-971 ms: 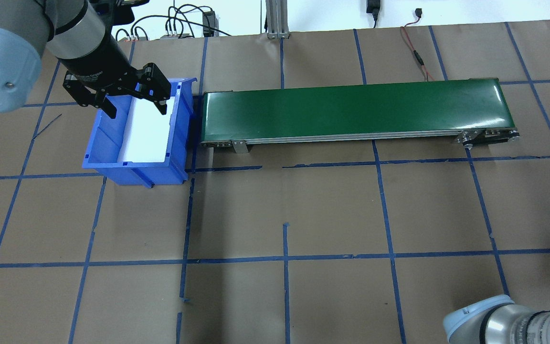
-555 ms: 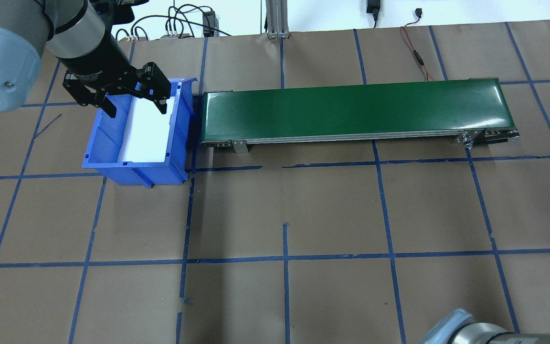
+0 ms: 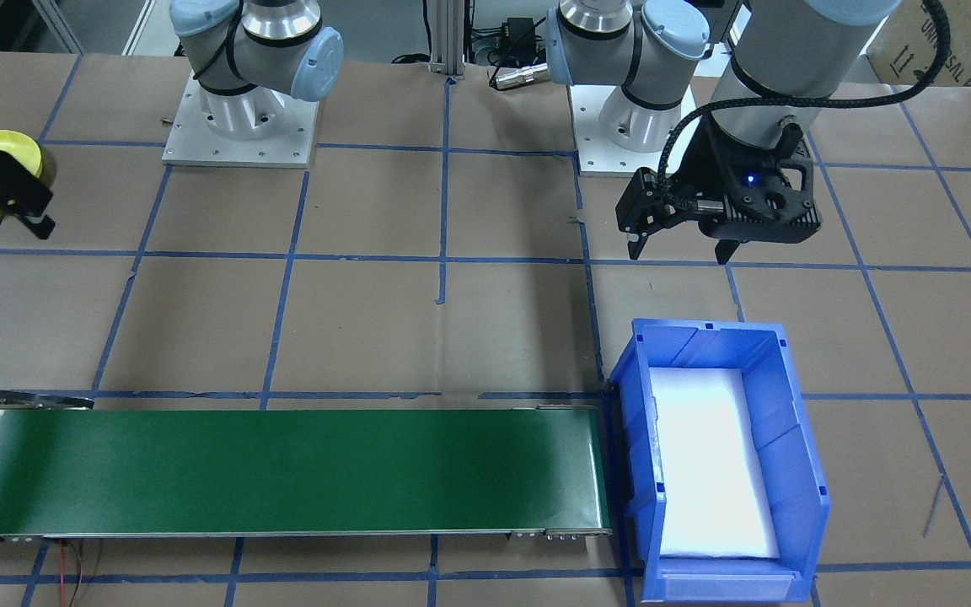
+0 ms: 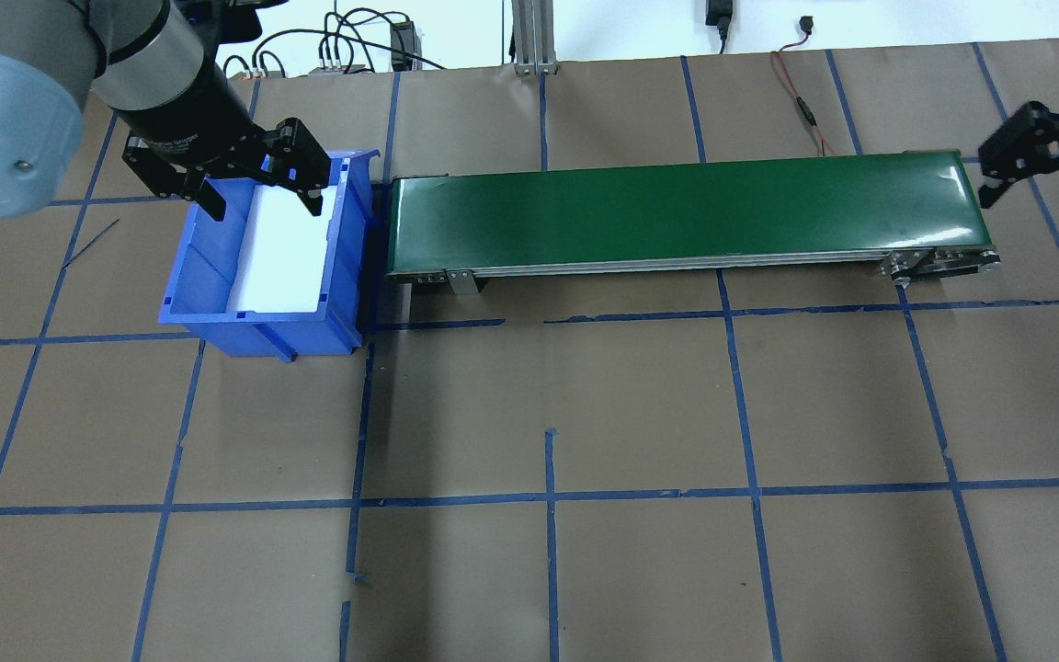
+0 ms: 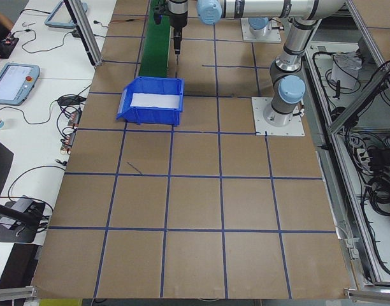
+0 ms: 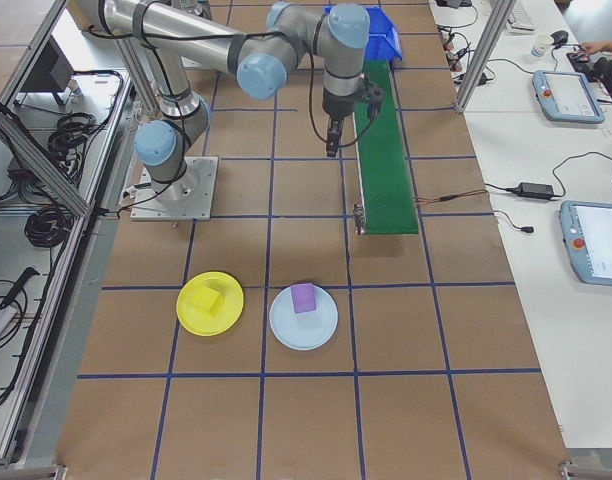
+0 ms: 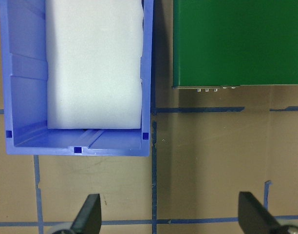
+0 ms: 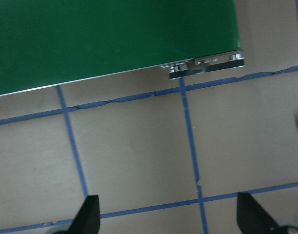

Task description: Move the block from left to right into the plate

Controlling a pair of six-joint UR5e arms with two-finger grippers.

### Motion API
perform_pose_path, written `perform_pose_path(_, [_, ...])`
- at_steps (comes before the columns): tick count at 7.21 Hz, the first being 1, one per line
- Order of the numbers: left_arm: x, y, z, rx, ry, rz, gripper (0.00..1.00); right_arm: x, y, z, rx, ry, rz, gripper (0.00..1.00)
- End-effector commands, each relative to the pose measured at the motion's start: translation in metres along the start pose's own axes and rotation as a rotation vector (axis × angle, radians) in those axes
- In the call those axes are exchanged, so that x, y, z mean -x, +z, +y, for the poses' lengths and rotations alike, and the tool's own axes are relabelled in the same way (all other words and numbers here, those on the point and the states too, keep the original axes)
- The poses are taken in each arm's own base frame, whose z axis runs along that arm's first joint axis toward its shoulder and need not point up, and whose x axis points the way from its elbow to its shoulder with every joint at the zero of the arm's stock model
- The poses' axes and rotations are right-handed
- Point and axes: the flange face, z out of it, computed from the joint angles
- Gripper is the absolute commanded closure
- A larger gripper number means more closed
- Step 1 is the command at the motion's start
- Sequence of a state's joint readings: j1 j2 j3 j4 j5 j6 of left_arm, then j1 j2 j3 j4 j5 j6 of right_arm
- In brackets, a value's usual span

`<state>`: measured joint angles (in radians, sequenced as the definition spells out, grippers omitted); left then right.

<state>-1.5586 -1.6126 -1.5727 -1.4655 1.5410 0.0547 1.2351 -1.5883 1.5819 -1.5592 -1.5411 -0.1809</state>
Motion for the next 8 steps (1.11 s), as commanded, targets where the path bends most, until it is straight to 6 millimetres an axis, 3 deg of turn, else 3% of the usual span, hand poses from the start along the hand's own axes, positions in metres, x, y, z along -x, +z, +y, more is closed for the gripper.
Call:
perform_pose_path(1, [-0.003, -0.001, -0.001, -0.016, 0.035, -0.006, 0.00, 0.087, -0.031, 0.027, 0.008, -0.079, -0.027, 0.00])
perform_pose_path(2, [-0.003, -0.001, 0.002, -0.003, 0.030, -0.005, 0.00, 0.125, -0.031, 0.041, 0.015, -0.094, -0.005, 0.00])
perform_pose_path(4, [0.000, -0.001, 0.004, 0.013, 0.035, -0.006, 0.00, 0.135, -0.029, 0.040, 0.014, -0.087, 0.003, 0.00])
perform_pose_path(6, [0.006, -0.005, 0.008, 0.015, 0.034, -0.062, 0.00, 0.145, -0.040, 0.043, 0.005, -0.106, 0.003, 0.00])
perform_pose_path(8, [0.003, -0.007, 0.006, 0.006, 0.036, -0.063, 0.00, 0.151, -0.035, 0.045, 0.014, -0.121, 0.008, 0.00])
